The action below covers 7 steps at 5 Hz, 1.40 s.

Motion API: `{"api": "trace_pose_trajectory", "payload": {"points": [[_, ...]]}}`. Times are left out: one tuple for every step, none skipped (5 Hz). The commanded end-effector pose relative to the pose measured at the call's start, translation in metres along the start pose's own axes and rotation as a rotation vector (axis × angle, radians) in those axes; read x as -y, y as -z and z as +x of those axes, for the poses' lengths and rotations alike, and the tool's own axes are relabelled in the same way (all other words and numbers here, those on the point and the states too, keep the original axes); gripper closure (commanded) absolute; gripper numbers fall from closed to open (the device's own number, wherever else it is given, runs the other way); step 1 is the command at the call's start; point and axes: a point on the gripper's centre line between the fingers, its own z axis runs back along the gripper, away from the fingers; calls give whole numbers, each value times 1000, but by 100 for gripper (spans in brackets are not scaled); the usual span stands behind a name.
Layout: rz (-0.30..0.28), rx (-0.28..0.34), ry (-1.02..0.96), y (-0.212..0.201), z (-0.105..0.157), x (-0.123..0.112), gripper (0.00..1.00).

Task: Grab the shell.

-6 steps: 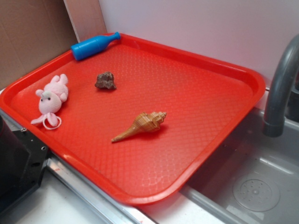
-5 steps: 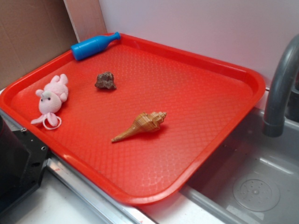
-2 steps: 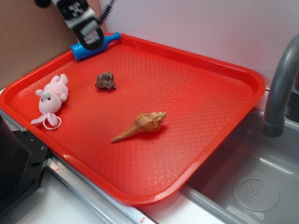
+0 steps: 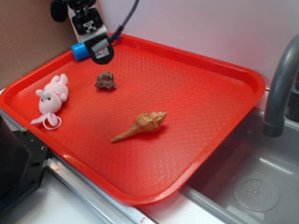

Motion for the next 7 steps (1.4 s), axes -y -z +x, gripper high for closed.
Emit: {"api": "trace_pose_trajectory", "payload": {"points": [[15,26,6,-5,4,4,0],[15,26,6,-5,4,4,0],[-36,58,181,11,14,12,0],[-83,-2,223,42,12,27,0],[-88,-51,255,73,14,35,0],[-114,-86,281,101,21,34,0],[-101,-118,293,115,13,48,0]]}}
